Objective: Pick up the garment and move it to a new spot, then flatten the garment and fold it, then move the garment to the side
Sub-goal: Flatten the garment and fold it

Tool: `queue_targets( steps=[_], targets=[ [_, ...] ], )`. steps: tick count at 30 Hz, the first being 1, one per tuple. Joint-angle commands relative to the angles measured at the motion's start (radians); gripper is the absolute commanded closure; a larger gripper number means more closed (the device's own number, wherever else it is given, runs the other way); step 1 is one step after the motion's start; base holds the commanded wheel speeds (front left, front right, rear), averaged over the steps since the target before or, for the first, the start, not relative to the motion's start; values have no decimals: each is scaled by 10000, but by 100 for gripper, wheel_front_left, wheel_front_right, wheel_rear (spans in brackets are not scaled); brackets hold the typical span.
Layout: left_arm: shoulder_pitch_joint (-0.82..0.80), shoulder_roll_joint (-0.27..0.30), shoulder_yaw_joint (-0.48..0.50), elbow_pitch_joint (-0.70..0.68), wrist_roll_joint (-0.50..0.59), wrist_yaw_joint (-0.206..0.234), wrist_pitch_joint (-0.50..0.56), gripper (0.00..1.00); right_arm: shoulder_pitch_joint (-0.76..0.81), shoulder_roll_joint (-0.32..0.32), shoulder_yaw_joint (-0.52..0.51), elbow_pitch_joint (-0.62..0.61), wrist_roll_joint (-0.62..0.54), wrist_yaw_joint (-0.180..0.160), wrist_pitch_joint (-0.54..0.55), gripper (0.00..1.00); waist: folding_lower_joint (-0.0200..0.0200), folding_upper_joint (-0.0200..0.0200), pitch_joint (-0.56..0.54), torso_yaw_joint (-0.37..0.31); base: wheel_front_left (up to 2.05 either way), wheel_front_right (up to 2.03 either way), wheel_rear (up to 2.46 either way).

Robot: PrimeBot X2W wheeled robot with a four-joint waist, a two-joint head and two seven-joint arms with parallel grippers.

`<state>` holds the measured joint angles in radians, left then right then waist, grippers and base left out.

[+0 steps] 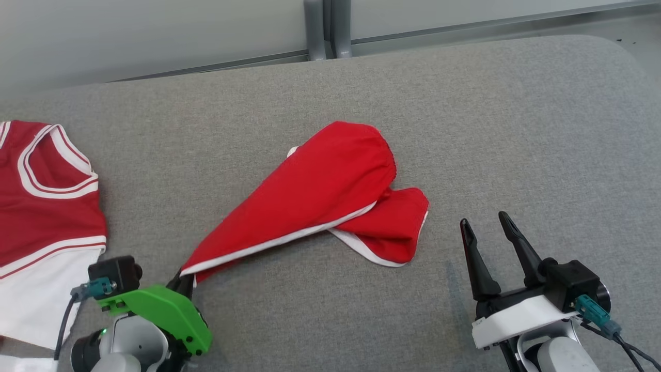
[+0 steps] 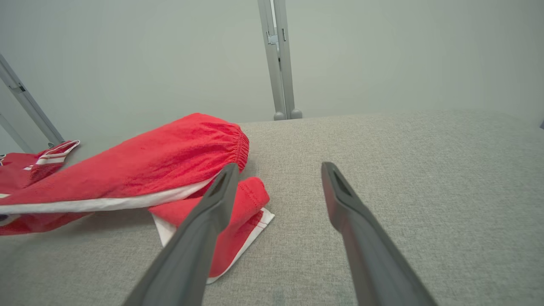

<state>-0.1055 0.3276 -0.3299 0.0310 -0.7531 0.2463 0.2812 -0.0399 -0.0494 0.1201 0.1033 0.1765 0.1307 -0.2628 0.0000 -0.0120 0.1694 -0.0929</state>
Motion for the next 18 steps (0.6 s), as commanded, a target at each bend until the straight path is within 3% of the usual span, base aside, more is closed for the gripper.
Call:
queue_targets(
  steps=[1, 12, 13, 14, 15, 16, 17, 18],
  targets=[
    [223, 2, 36, 256, -66, -37, -100, 100, 85, -27, -22, 21, -76, 2, -37, 0, 0, 120, -58, 85, 0, 0, 0],
    [645, -239, 108, 1926, -359, -459, -800, 98, 229, -50, -14, 40, -335, 2, -37, 0, 0, 120, -227, 97, 0, 0, 0],
    [620, -268, 97, 1955, -357, -507, -864, 77, 252, -49, -11, 40, -332, 2, -37, 0, 0, 120, -231, 95, 0, 0, 0],
    [586, -305, 90, 1968, -341, -530, -950, 62, 262, -49, -4, 37, -335, 2, -37, 0, 0, 120, -232, 91, 0, 0, 0],
    [556, -368, 77, 1976, -329, -537, -1019, 55, 267, -49, 3, 34, -338, 2, -37, 0, 0, 120, -229, 88, 0, 0, 0],
    [528, -420, 59, 1976, -308, -538, -1101, 14, 266, -48, 2, 32, -341, 2, -37, 0, 0, 120, -224, 88, 0, 0, 0],
    [503, -463, 49, 1961, -278, -542, -1185, 0, 262, -48, -1, 34, -339, 2, -37, 0, 0, 120, -225, 86, 0, 0, 0],
    [495, -499, 41, 1949, -252, -529, -1256, 0, 261, -47, 1, 38, -339, 2, -37, 0, 0, 120, -229, 82, 0, 0, 0]
  ],
)
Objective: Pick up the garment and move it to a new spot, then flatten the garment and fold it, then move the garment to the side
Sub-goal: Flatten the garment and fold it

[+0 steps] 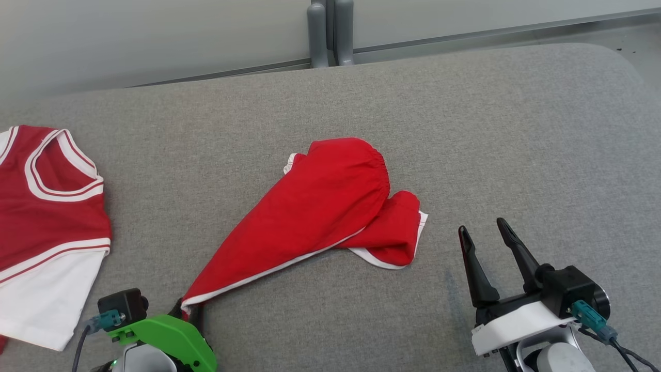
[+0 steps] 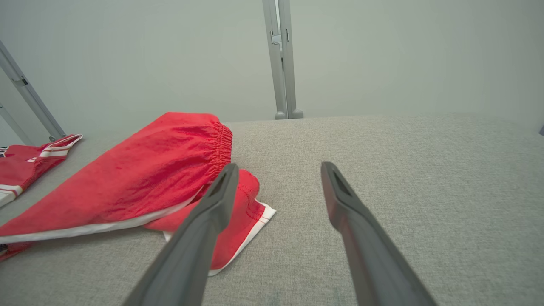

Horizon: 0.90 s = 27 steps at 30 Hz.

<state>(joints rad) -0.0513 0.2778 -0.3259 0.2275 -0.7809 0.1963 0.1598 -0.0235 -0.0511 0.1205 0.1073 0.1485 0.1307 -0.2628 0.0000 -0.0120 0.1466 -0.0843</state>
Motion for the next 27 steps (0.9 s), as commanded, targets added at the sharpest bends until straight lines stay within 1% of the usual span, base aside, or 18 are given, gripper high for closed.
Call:
queue_targets(
  steps=[1, 7, 16, 17, 21, 22, 24, 25, 27],
  targets=[
    [-34, -26, -29, -30, 65, -5, -97, 0, 102, -29, 7, 2, -60, 2, -37, 0, 0, 120, -6, -10, 0, 0, 0],
    [276, -41, -134, -407, 339, 141, -518, 0, 210, -47, -51, -21, -84, 2, -37, 0, 0, 120, -96, -10, 0, 0, 0],
    [993, 253, -60, -1398, 946, 619, -1336, 0, 305, -99, -172, -124, -136, 2, -37, 0, 0, 120, -221, 131, 0, 0, 0],
    [1043, 382, -172, -1742, 1279, 586, -1641, 0, 313, -103, -216, -155, -123, 2, -37, 0, 0, 120, -225, 185, 0, 0, 0],
    [594, 603, -715, -2445, 2155, 475, -1946, 0, 266, -125, -207, -185, -130, 2, -37, 0, 0, 120, -191, 226, 0, 0, 0],
    [594, 603, -715, -2445, 2155, 475, -1946, 0, 266, -125, -207, -185, -130, 2, -37, 0, 0, 120, -191, 226, 0, 0, 0],
    [166, 585, -1203, -2835, 2590, 234, -1941, 0, 161, -123, -166, -200, -120, 2, -37, 0, 0, 120, -114, 173, 0, 0, 0],
    [-83, 541, -1549, -3003, 2799, -7, -1912, 0, 107, -117, -137, -215, -102, 2, -37, 0, 0, 120, -69, 129, 0, 0, 0],
    [-572, 322, -2035, -3133, 3036, -306, -1792, 0, 27, -97, -93, -217, -54, 2, -37, 0, 0, 120, 21, -7, 0, 0, 0]
  ],
)
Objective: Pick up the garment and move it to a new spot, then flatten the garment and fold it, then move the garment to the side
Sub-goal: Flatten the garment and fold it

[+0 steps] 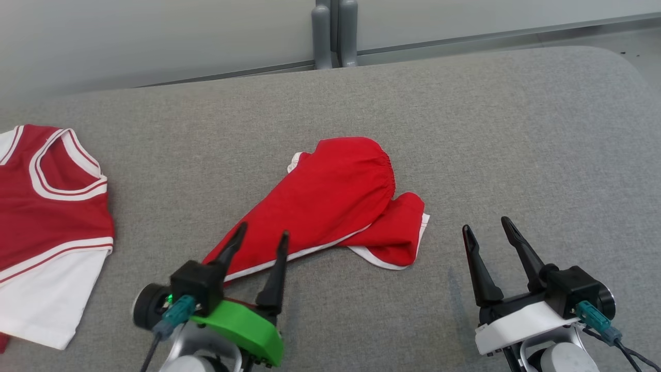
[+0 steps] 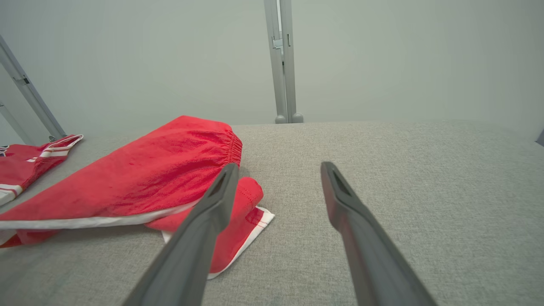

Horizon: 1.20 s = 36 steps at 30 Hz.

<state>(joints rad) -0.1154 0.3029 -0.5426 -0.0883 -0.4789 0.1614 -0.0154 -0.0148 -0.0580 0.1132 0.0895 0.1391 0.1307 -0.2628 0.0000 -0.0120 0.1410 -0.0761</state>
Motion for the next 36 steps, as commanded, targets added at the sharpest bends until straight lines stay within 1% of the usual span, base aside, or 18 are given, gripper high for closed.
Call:
queue_targets(
  steps=[1, 5, 9, 12, 13, 17, 21, 23, 24, 25, 26, 33, 36],
  targets=[
    [-225, 14, -147, 55, 189, -108, 99, 0, -106, -17, -2, -29, 74, 2, -37, 0, 0, 120, 124, -174, 0, 0, 0],
    [-1489, -590, -977, 493, 525, -471, 877, 0, -249, 20, 67, 6, 156, 2, -37, 0, 0, 120, 332, -594, 0, 0, 0],
    [-2602, -1140, -1335, 1381, 601, -610, 1781, 0, -346, 51, 96, 65, 248, 2, -37, 0, 0, 120, 503, -1134, 0, 0, 0],
    [-3286, -1354, -1389, 2385, 601, -507, 2521, 0, -421, 65, 150, 97, 385, 4, -37, 0, 0, 120, 629, -1539, 0, 0, 0],
    [-3468, -1437, -1322, 2728, 567, -407, 2699, 0, -449, 69, 173, 92, 475, 2, -37, 0, 0, 120, 679, -1680, 0, 0, 0],
    [-4056, -1396, -1271, 3845, 661, -215, 3331, 0, -452, 65, 191, 85, 734, 2, -37, 0, 0, 120, 803, -2148, 0, 0, 0],
    [-4314, -1374, -1222, 4491, 492, -309, 3731, 0, -358, 65, 142, 100, 801, 2, -37, 0, 0, 120, 872, -2391, 0, 0, 0],
    [-4354, -1295, -1198, 4779, 465, -244, 3859, 0, -348, 67, 140, 109, 791, 2, -37, 0, 0, 120, 888, -2464, 0, 0, 0],
    [-4358, -1219, -1181, 4939, 481, -199, 3890, 46, -361, 66, 125, 111, 816, 2, -37, 0, 0, 120, 890, -2502, 0, 0, 0],
    [-4373, -1159, -1146, 5068, 508, -181, 3846, 89, -386, 66, 113, 106, 837, 2, -37, 0, 0, 120, 883, -2535, 0, 0, 0],
    [-4352, -1156, -1119, 5171, 448, -198, 3818, 100, -404, 66, 77, 96, 847, 2, -37, 0, 0, 120, 868, -2553, 0, 0, 0],
    [-4489, -1131, -1073, 5390, 221, -468, 3553, 100, -339, 67, -38, 72, 691, 2, -37, 0, 0, 120, 771, -2257, 0, 0, 0],
    [-4459, -1330, -915, 5146, -110, -602, 3477, 100, -319, 66, -82, 56, 658, 2, -37, 0, 0, 120, 723, -2058, 0, 0, 0]
  ],
)
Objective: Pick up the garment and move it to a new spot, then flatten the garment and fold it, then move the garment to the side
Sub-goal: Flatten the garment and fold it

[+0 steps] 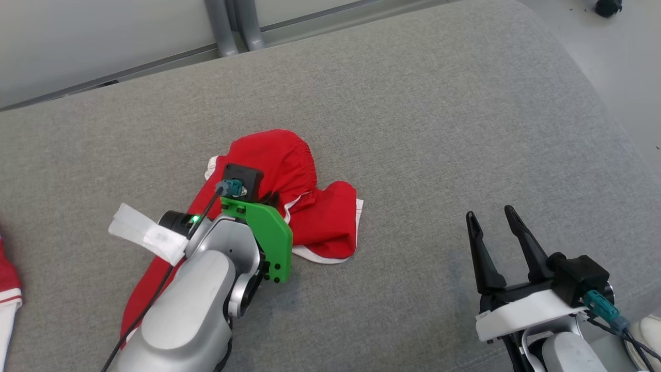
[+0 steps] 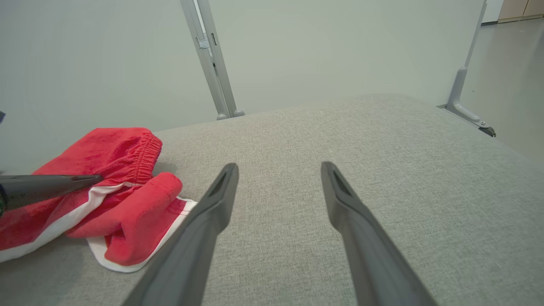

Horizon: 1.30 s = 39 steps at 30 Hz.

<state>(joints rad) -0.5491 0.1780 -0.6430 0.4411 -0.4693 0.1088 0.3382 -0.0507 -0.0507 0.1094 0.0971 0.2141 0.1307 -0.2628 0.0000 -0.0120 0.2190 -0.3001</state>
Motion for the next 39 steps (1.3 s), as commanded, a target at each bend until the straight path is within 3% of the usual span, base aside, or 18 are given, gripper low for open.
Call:
queue_targets(
  steps=[1, 4, 10, 15, 19, 25, 30, 37, 38, 39],
  targets=[
    [-87, -195, 155, -316, -389, -159, -39, 100, 51, -7, -57, -25, -94, 2, -37, 0, 0, 120, -62, 248, 0, 0, 0],
    [-91, -294, 228, -757, -694, -311, 66, 100, 64, -7, -73, -34, -117, 2, -37, 0, 0, 120, -82, 384, 0, 0, 0],
    [265, -493, 127, -3077, -1640, -811, 978, 100, 137, -8, -91, -18, -182, 2, -37, 0, 0, 120, -175, 675, 0, 0, 0],
    [732, -377, -277, -4841, -2269, -909, 2098, 100, 87, -8, -74, 1, -208, 2, -37, 0, 0, 120, -163, 724, 0, 0, 0],
    [1137, -402, -540, -5452, -2679, -857, 2607, 100, -71, -8, -14, -13, -198, 4, -37, 0, 0, 120, -58, 620, 0, 0, 0],
    [1222, -459, -715, -4491, -2333, -649, 2337, 100, -170, -6, 4, -28, -125, 2, -37, 0, 0, 120, 211, 345, 0, 0, 0],
    [915, 29, -957, -2838, -1420, -442, 2144, 100, -173, -9, -46, -28, -50, 2, -37, 0, 0, 120, 329, 113, 0, 0, 0],
    [604, 430, -648, -2027, -1067, -196, 1668, 100, 37, -6, -216, 30, -147, 2, -37, 0, 0, 120, 308, 304, 0, 0, 0],
    [534, 405, -602, -1869, -981, -119, 1487, 96, 19, -4, -192, 42, -149, 2, -37, 0, 0, 120, 290, 361, 0, 0, 0],
    [466, 373, -581, -1731, -910, -103, 1284, 69, -14, -6, -152, 42, -144, 2, -37, 0, 0, 120, 272, 405, 0, 0, 0]
  ],
)
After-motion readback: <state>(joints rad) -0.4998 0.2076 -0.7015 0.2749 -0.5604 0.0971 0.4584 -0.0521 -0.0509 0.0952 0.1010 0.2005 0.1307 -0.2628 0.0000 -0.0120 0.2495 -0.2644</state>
